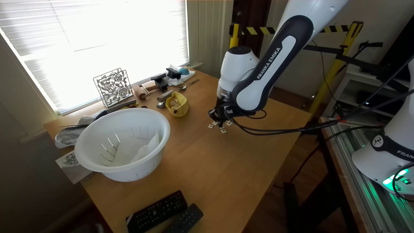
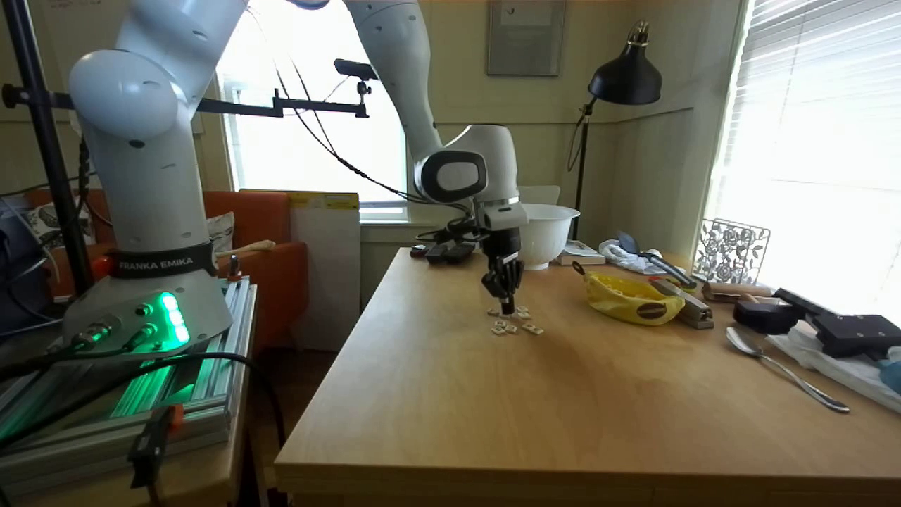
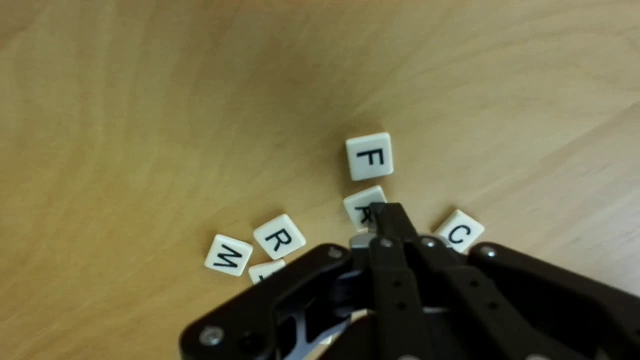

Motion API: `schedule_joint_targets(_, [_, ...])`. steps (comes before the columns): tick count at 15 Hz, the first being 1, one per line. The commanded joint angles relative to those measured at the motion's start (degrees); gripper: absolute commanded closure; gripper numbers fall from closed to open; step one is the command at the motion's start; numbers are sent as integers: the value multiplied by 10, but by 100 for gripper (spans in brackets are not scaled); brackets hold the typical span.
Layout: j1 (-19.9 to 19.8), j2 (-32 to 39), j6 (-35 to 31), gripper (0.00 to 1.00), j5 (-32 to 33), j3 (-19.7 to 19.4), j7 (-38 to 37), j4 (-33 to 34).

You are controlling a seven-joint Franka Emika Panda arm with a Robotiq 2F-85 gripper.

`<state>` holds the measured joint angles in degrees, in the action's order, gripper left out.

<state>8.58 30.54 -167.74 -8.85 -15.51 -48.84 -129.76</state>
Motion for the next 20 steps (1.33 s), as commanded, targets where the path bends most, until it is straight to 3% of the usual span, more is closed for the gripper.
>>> schedule_joint_targets(1, [6,19,14,100,-19,9,-29,0])
schedule_joint_targets(20, [5,11,10,100,-11,14,-69,-7])
